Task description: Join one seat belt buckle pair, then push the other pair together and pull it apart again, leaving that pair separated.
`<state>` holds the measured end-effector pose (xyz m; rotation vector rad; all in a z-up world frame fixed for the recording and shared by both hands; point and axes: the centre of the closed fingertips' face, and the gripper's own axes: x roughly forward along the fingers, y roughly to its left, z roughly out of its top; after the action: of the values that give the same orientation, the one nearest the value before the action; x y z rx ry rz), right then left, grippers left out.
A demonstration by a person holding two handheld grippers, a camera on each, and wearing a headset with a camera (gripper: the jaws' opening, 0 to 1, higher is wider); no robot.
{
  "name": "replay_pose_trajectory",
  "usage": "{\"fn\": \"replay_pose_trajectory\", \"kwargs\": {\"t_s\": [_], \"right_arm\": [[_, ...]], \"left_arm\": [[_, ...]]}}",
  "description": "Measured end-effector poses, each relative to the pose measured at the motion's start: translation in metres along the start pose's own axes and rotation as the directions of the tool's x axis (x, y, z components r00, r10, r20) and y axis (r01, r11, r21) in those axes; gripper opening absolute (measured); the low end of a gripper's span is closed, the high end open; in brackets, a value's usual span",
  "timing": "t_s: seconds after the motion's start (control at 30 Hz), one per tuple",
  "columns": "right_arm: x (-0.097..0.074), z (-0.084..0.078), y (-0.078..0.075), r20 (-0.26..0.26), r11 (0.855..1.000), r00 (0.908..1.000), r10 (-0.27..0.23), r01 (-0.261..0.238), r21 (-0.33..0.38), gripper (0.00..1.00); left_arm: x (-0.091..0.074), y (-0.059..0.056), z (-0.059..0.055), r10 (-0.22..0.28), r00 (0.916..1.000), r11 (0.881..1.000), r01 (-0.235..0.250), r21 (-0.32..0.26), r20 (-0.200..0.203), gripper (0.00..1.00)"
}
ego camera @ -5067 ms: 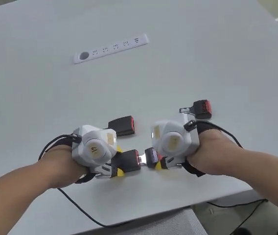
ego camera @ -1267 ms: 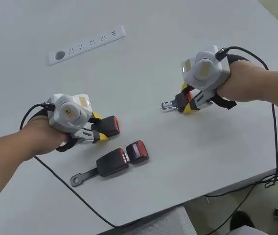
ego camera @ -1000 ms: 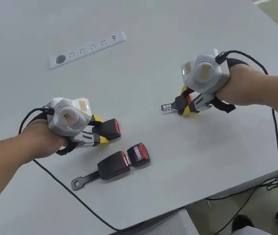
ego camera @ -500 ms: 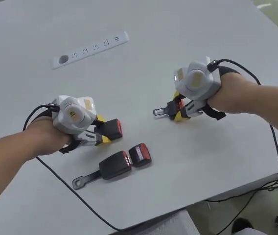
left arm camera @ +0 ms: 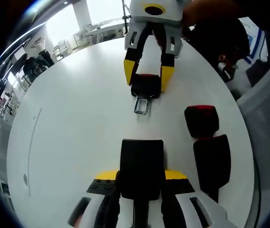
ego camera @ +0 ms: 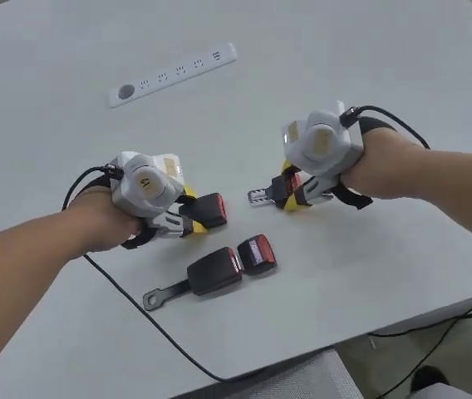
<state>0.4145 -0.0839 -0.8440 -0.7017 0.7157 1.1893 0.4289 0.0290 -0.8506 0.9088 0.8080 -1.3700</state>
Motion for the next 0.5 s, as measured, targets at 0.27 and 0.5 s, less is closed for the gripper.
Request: {"fn": "replay_pose_trajectory", "kwargs": {"t_s": [0.27,0.5], "right_arm": [[0.016,0.021,0.003,0.012,1.0,0.9999,0.011,-0.011,-0.025,0.31],[0.026,0.028,0.0,0.006,0.998,0.9999,0.008,-0.008,-0.063,0.31]], "left_arm": [[0.0,-0.001,0.001,-0.003,1.0,1.0,0.003,0.002,-0.008,0.34],[0.0,-0.001,0.001,0.005,1.0,1.0,-0.005,-0.02,0.0,0.33]]}}
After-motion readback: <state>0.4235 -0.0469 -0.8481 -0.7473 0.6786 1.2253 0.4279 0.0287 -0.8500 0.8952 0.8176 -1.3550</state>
